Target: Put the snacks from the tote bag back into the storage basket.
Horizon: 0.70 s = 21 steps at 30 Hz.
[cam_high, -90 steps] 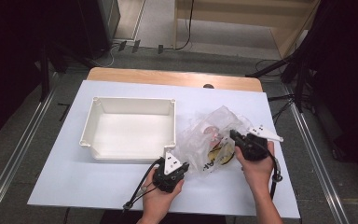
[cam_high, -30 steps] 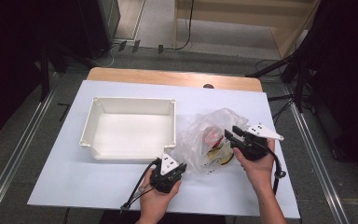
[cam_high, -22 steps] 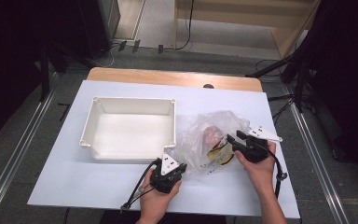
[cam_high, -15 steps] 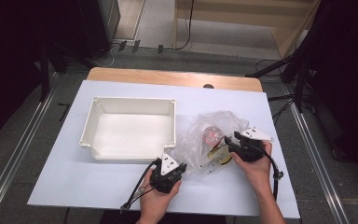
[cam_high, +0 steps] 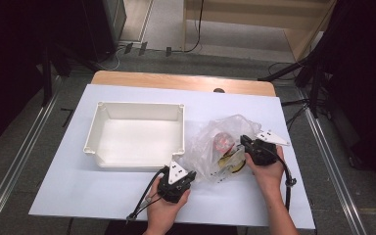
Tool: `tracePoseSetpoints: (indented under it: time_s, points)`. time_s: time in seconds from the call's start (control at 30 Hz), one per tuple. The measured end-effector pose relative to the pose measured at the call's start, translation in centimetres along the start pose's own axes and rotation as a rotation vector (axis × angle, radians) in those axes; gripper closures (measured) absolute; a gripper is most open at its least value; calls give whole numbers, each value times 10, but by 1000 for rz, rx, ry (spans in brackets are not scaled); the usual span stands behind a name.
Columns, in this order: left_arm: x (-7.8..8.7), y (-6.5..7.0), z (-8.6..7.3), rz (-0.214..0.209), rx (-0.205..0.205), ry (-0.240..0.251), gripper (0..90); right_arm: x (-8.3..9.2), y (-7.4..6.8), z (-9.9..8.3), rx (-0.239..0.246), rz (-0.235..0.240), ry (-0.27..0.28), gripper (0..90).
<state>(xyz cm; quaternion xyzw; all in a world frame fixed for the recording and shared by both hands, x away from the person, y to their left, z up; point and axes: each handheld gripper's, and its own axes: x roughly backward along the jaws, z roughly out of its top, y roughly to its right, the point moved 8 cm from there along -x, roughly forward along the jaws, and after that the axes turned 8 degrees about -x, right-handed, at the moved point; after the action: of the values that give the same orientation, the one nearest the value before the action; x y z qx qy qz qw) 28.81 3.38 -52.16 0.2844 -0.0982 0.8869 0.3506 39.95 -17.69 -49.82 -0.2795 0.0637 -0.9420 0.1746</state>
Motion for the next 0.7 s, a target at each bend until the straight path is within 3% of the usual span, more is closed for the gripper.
tracePoseSetpoints:
  time_s: [0.23,0.43,0.7]
  points:
    - [1,0,0,0,-2,6,900,5,-17,20,14,57,28,900]
    - [1,0,0,-1,0,11,900,-1,-25,33,44,58,29,900]
    - [2,0,1,-3,9,16,900,-9,-36,49,42,76,37,900]
